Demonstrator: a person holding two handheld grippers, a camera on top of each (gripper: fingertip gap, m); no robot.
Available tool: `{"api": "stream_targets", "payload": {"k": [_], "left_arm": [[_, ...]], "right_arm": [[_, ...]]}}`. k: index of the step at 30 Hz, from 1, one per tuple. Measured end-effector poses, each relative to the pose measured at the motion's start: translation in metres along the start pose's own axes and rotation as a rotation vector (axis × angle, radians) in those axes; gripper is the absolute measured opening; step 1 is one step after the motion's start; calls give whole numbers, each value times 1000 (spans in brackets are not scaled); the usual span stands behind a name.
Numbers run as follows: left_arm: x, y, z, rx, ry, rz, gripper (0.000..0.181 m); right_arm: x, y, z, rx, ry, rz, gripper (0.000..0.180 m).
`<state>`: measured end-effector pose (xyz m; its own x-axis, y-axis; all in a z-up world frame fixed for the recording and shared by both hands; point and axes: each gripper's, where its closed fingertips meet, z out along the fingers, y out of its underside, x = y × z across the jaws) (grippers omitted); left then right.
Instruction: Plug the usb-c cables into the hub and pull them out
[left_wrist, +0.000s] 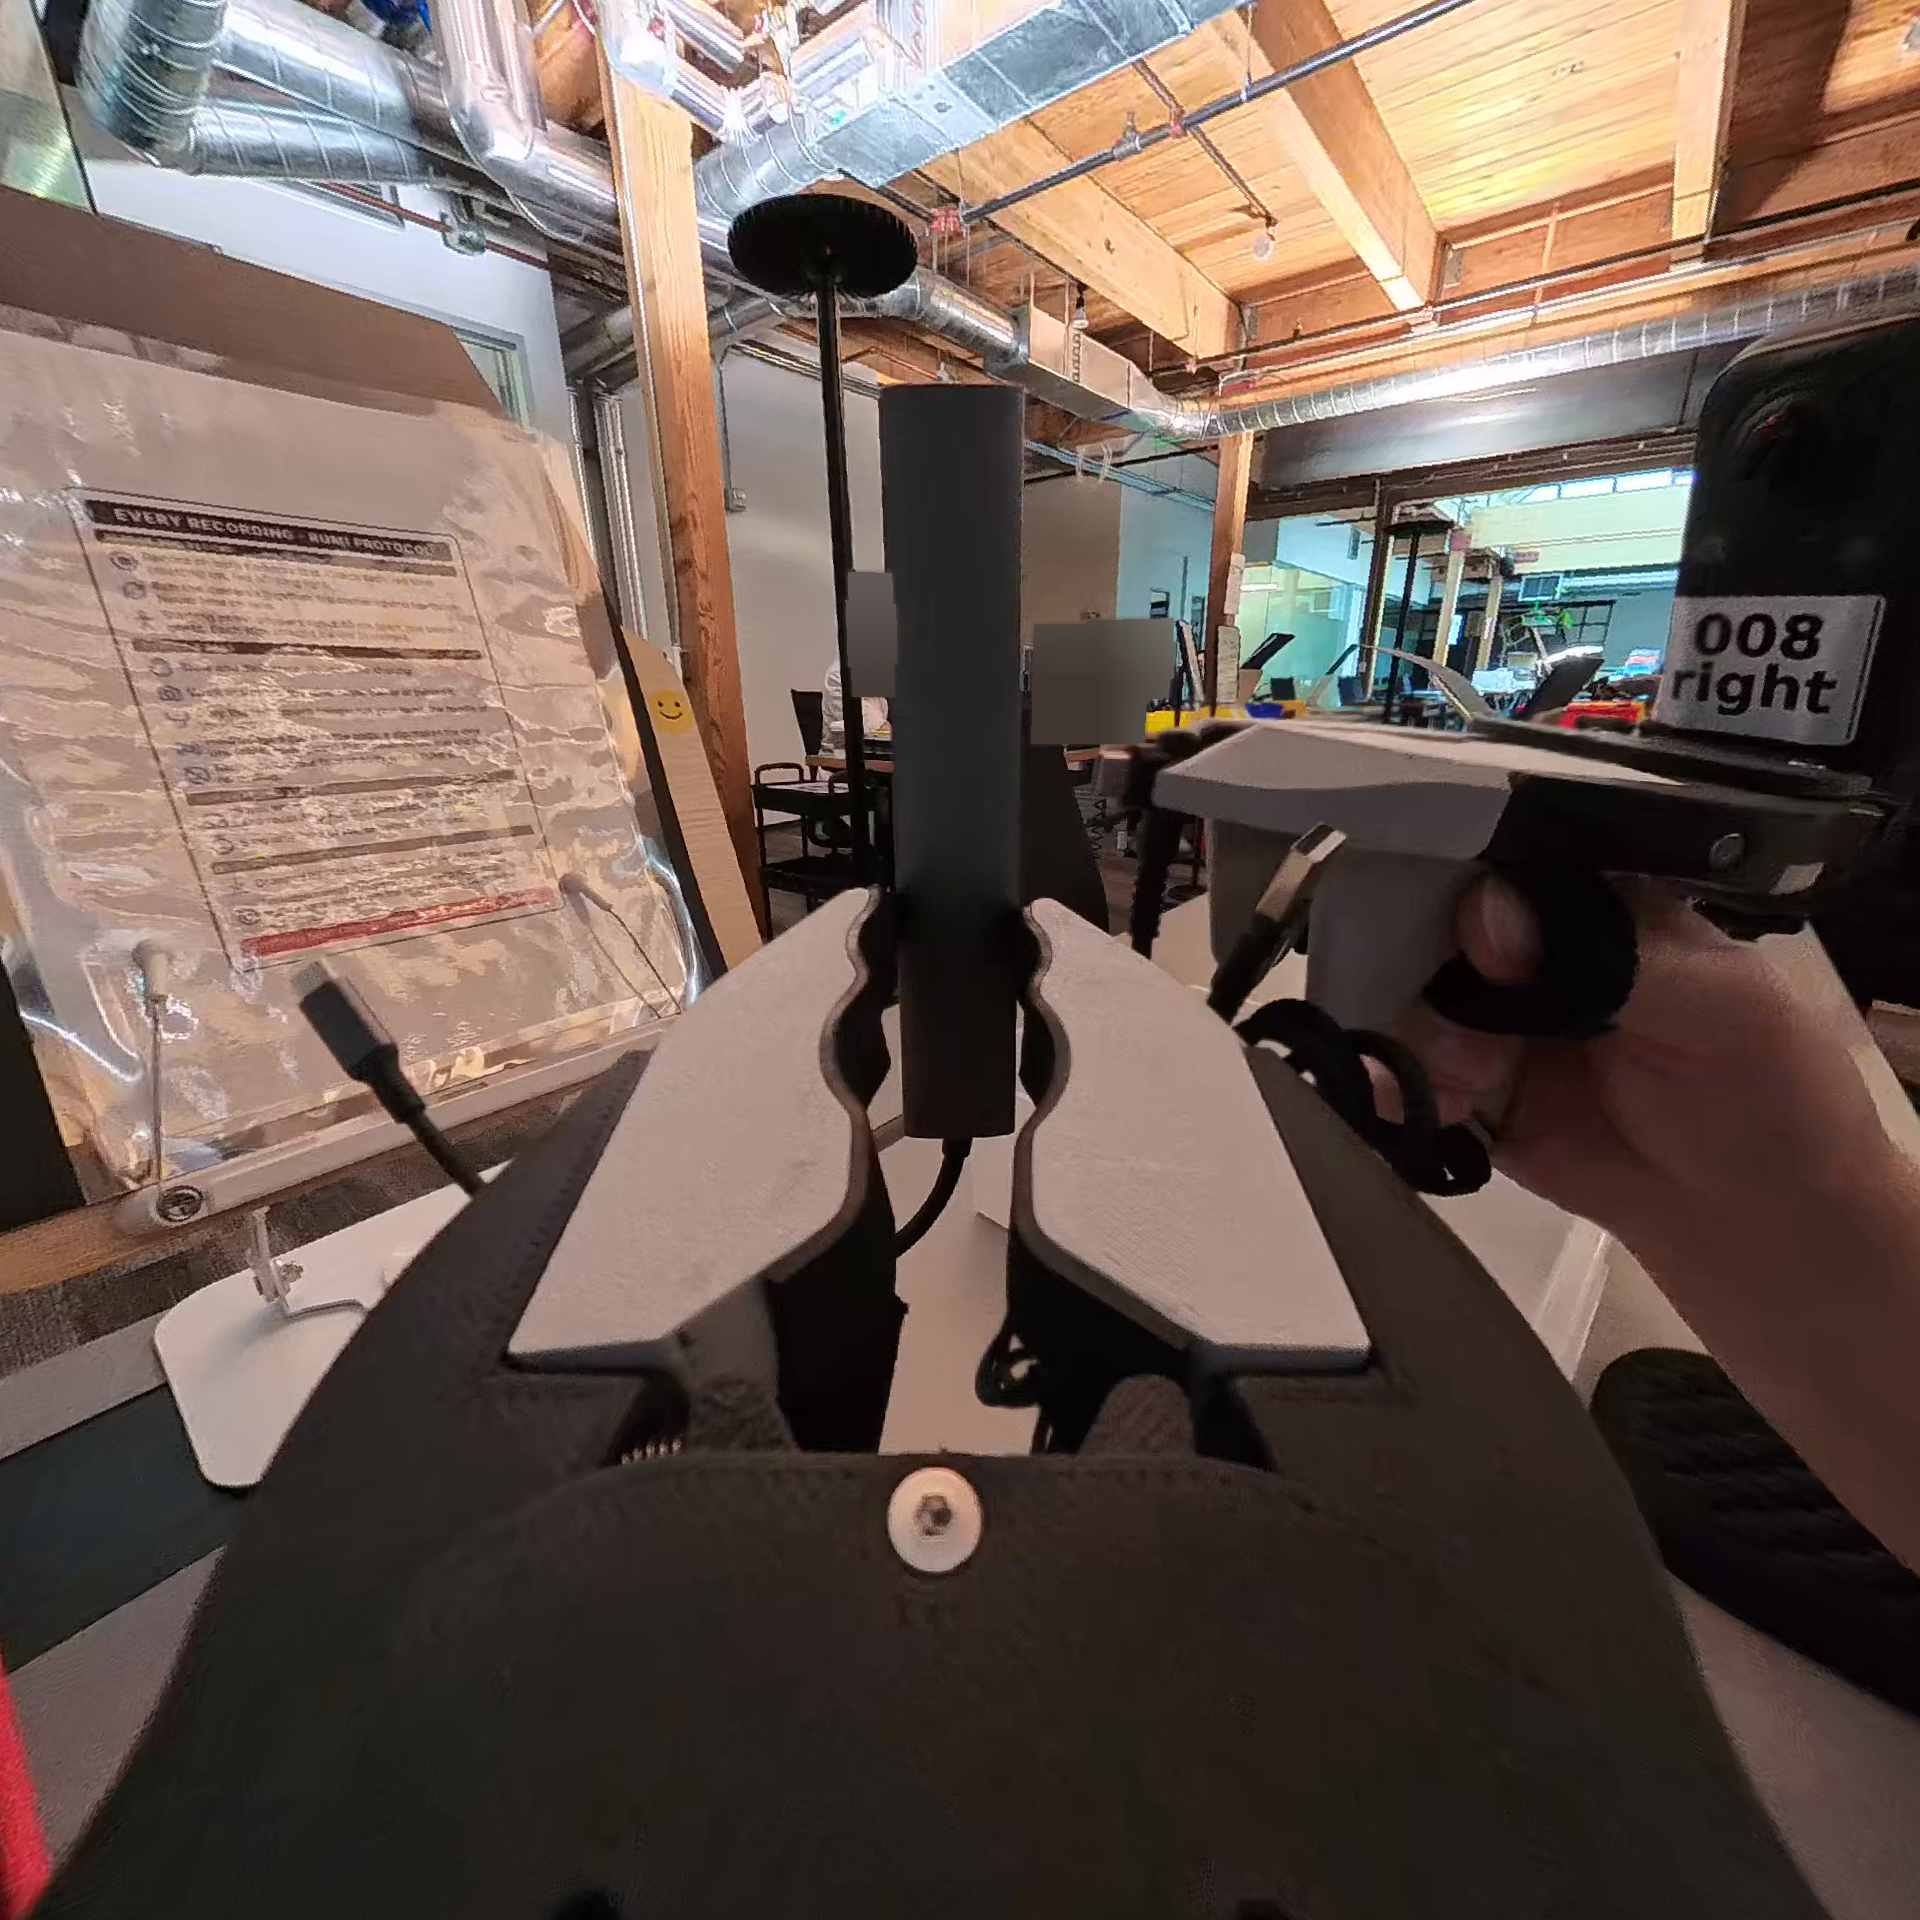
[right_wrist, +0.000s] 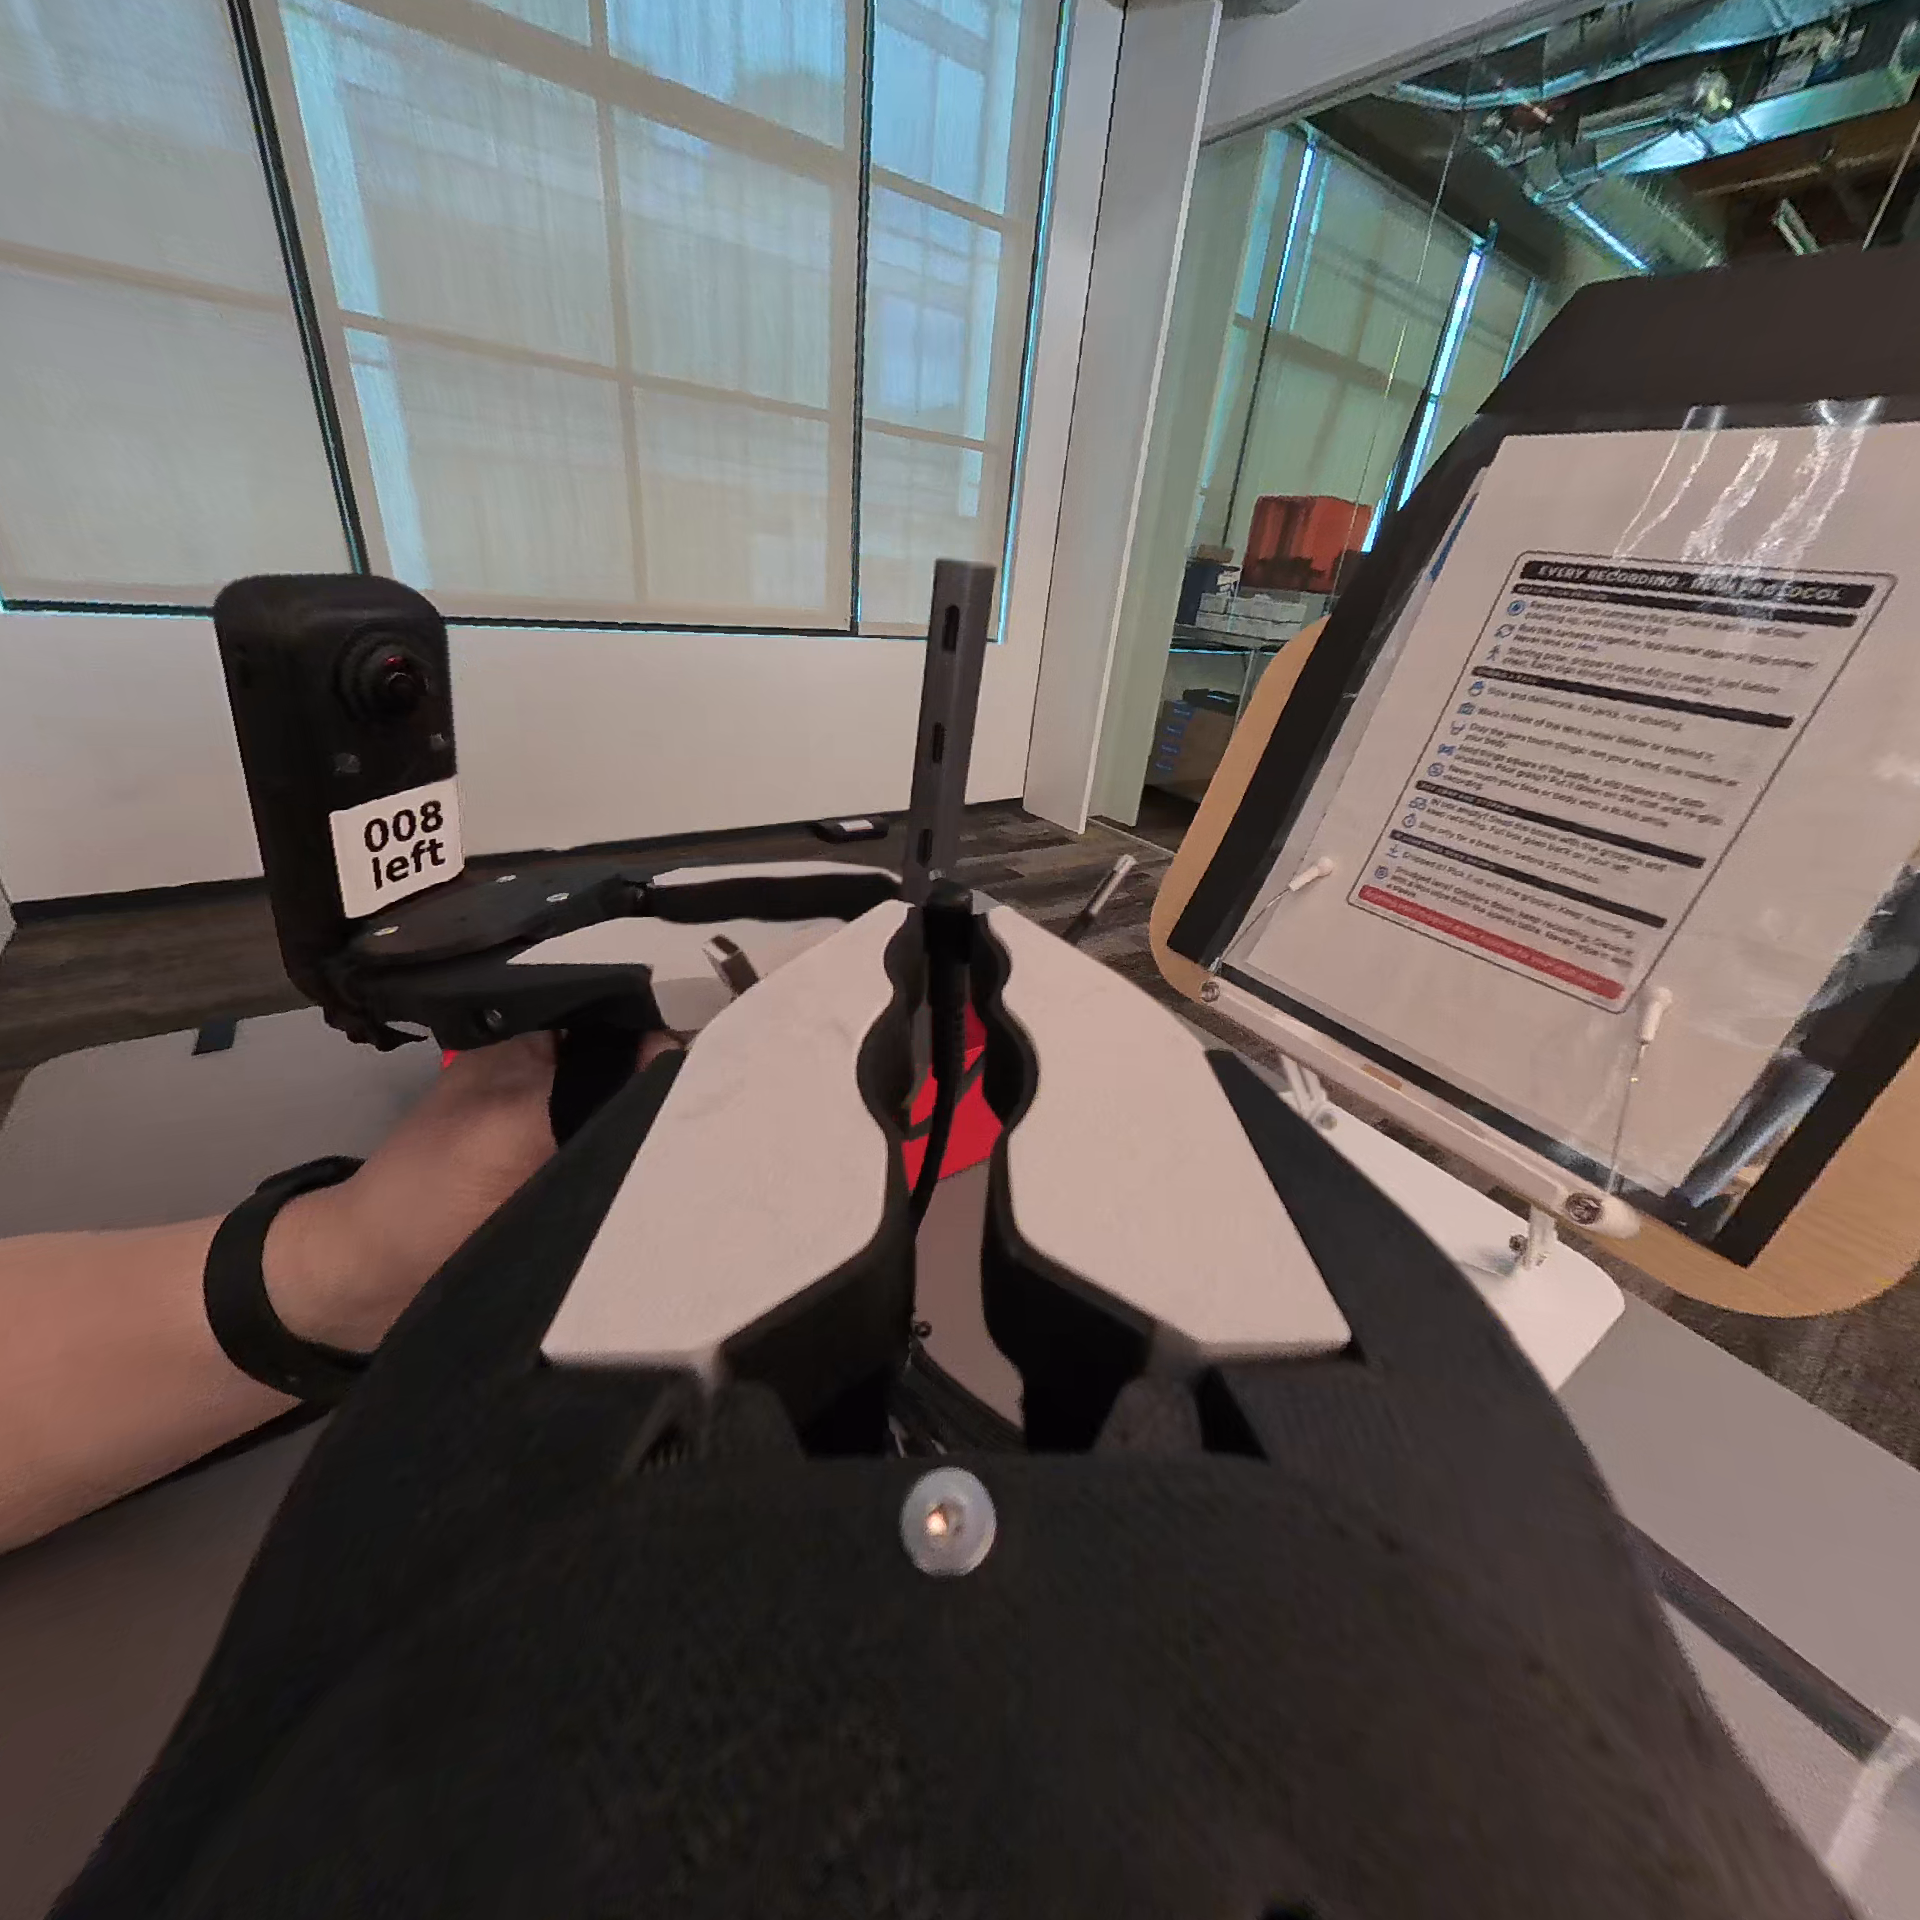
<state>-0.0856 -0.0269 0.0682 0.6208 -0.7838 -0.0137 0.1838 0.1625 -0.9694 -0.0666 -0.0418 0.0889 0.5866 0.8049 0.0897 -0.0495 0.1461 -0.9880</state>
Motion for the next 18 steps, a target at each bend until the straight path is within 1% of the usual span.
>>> {"api": "stream_targets", "payload": {"k": [7,18], "left_arm": [[3,1,1,-1,-8,15,21],[11,0,2,-5,-23,91,21]], "right_arm": [[-2,2,4,21,14,2,7],[-3,-1,3,40,16,12,8]]}}
